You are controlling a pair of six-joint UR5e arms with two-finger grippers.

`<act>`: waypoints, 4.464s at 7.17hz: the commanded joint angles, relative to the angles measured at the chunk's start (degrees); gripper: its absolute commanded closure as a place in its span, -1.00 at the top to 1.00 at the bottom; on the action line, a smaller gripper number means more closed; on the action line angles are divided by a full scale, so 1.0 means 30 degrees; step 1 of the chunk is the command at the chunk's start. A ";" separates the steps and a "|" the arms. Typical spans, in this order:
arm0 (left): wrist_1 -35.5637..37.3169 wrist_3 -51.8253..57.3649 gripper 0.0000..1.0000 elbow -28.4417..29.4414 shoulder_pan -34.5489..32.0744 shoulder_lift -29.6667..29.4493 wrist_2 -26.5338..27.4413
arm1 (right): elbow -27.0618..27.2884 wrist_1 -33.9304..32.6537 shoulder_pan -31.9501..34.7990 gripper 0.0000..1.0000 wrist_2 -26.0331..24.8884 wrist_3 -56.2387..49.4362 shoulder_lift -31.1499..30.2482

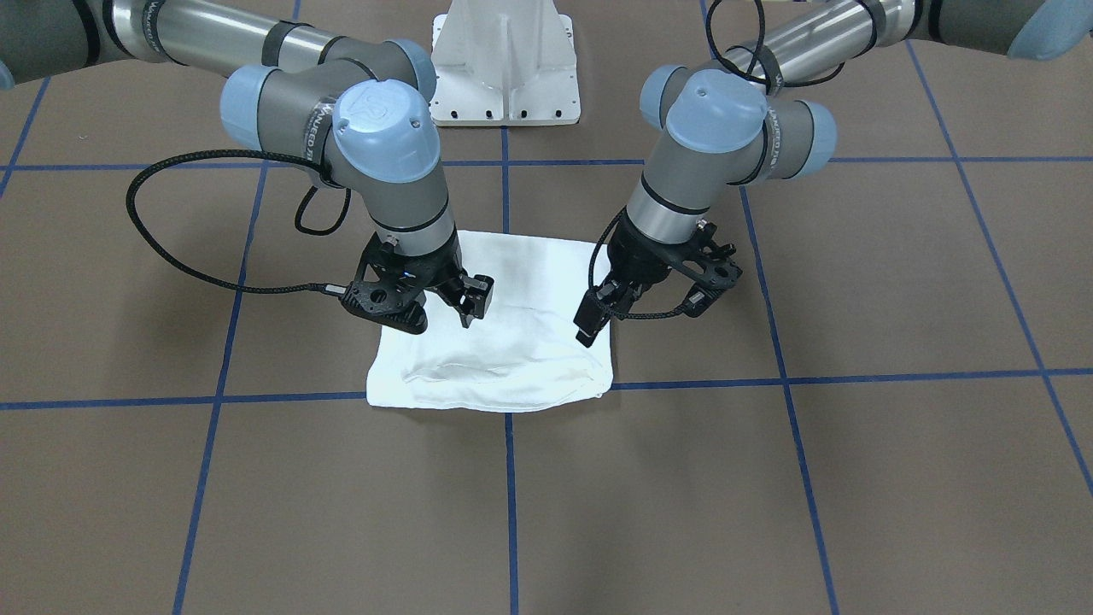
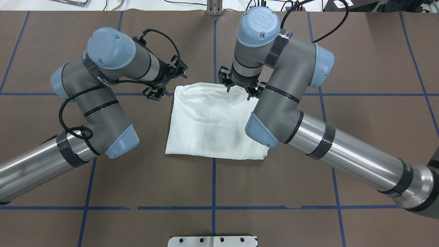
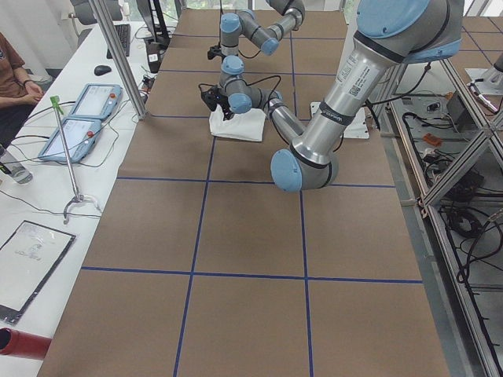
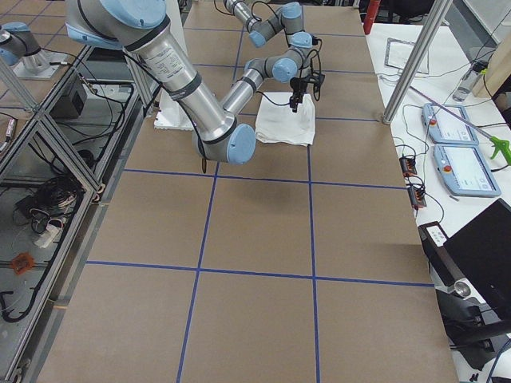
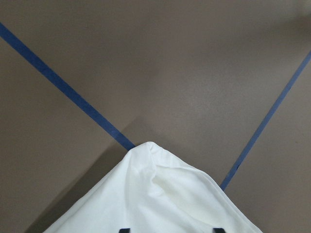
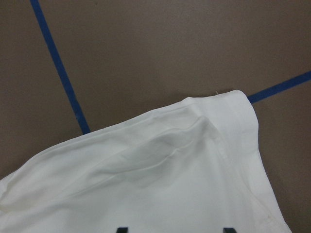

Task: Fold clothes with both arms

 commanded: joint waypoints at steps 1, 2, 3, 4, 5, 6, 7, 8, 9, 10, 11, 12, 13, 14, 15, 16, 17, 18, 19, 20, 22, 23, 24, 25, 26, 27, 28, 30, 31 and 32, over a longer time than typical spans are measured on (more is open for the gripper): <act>0.0070 0.1017 1.00 -0.0559 -0.0688 0.1012 -0.0753 | 0.0247 -0.0071 -0.0002 1.00 -0.0044 -0.0301 -0.0093; 0.0070 0.3724 1.00 -0.1957 -0.1126 0.2412 -0.1050 | 0.0597 -0.0188 0.0346 1.00 -0.0335 -0.2363 -0.0153; 0.0041 0.6303 1.00 -0.3392 -0.1420 0.4022 -0.0994 | 0.1383 -0.0189 0.1220 1.00 -0.0454 -0.4907 -0.1284; 0.0012 0.8707 1.00 -0.4653 -0.2119 0.5662 -0.1052 | 0.1942 -0.0189 0.2302 1.00 -0.0484 -0.8674 -0.2369; 0.0011 1.1516 1.00 -0.5623 -0.3199 0.7129 -0.1081 | 0.1977 -0.0189 0.3763 1.00 -0.0195 -1.0800 -0.3250; 0.0040 1.4734 1.00 -0.5662 -0.4718 0.8100 -0.1169 | 0.1977 -0.0131 0.5431 1.00 0.0504 -1.3316 -0.4216; 0.0099 1.8508 1.00 -0.5488 -0.6416 0.9154 -0.1228 | 0.2006 -0.0130 0.6984 1.00 0.1527 -1.5980 -0.5270; 0.0099 2.1765 1.00 -0.5109 -0.8318 1.0064 -0.1866 | 0.2616 -0.0072 0.8479 1.00 0.2813 -1.8356 -0.6817; 0.0099 2.4959 1.00 -0.4003 -1.0135 1.0334 -0.2801 | 0.3521 -0.0188 0.9538 1.00 0.3203 -2.0323 -0.8457; 0.0070 2.8704 1.00 -0.2426 -1.1662 1.0395 -0.2926 | 0.4081 -0.0276 1.0680 1.00 0.3352 -2.2170 -0.9924; 0.0070 3.1554 1.00 -0.1337 -1.3301 1.0395 -0.3450 | 0.4145 -0.0277 1.1997 1.00 0.4629 -2.4016 -1.1359; 0.0070 3.4338 1.00 -0.0253 -1.4333 1.0540 -0.5166 | 0.4087 -0.0248 1.3402 1.00 0.5396 -2.6094 -1.2563; 0.0070 3.6774 1.00 -0.0039 -1.5503 1.1383 -0.5850 | 0.3942 -0.0276 1.4286 1.00 0.5288 -2.8464 -1.3503; 0.0070 3.8596 1.00 -0.0095 -1.6095 1.1913 -0.5886 | 0.3998 -0.0538 1.5078 1.00 0.5345 -3.0025 -1.4354; 0.0070 3.8846 1.00 -0.0212 -1.6246 1.2586 -0.5886 | 0.4231 -0.1439 1.5869 1.00 0.5375 -3.1374 -1.4971; -0.0220 3.8617 1.00 -0.0358 -1.6247 1.3144 -0.5857 | 0.4639 -0.2203 1.6312 1.00 0.5143 -3.1968 -1.5412; -0.0223 3.8063 1.00 -0.0330 -1.6189 1.3062 -0.5828 | 0.5049 -0.2181 1.6635 1.00 0.5372 -3.1945 -1.6200; -0.0252 3.7043 1.00 -0.0301 -1.6189 1.2858 -0.5712 | 0.4995 -0.2065 1.6639 1.00 0.5056 -3.1945 -1.6324; -0.0194 3.7091 1.00 -0.0359 -1.6189 1.3146 -0.5682 | 0.5111 -0.2064 1.6813 1.00 0.5053 -3.1945 -1.6412; -0.0252 3.7381 1.00 0.0018 -1.6160 1.3584 -0.5768 | 0.4996 -0.2035 1.7395 1.00 0.5024 -3.1974 -1.6123; 0.0038 3.7268 1.00 -0.0009 -1.6189 1.3911 -0.5828 | 0.4822 -0.2064 1.7400 1.00 0.4937 -3.1915 -1.6673; 0.0099 3.7151 1.00 0.0050 -1.6189 1.3911 -0.5770 | 0.4239 -0.2064 1.7400 1.00 0.4906 -3.1712 -1.6764; 0.0853 3.7150 1.00 -0.0181 -1.6189 1.3853 -0.5798 | 0.3392 -0.2064 1.7400 1.00 0.5051 -3.1652 -1.6765; 0.1528 3.7150 1.00 -0.0184 -1.6131 1.3678 -0.5799 | 0.2513 -0.2064 1.7371 1.00 0.5285 -3.1681 -1.6736; 0.1622 3.7150 1.00 -0.0010 -1.6101 1.3677 -0.5828 | 0.2360 -0.2064 1.7400 1.00 0.5693 -3.1681 -1.6735; 0.1623 3.7150 1.00 0.0224 -1.6101 1.3706 -0.5828 | 0.2329 -0.2093 1.7400 1.00 0.6509 -3.1681 -1.6851; 0.1623 3.7295 1.00 0.0401 -1.6101 1.3851 -0.5857 | 0.2300 -0.2093 1.7400 1.00 0.6836 -3.1913 -1.7113; 0.2261 3.7296 1.00 0.0287 -1.6101 1.4028 -0.5886 | 0.2764 -0.2064 1.7809 1.00 0.6608 -3.1858 -1.7030; 0.2586 3.7180 1.00 0.0198 -1.6072 1.3970 -0.6002 | 0.2942 -0.2064 1.7811 1.00 0.6373 -3.1683 -1.6883; 0.2821 3.7092 1.00 0.0168 -1.6072 1.3970 -0.6816 | 0.3031 -0.2064 1.7811 1.00 0.6052 -3.1623 -1.6708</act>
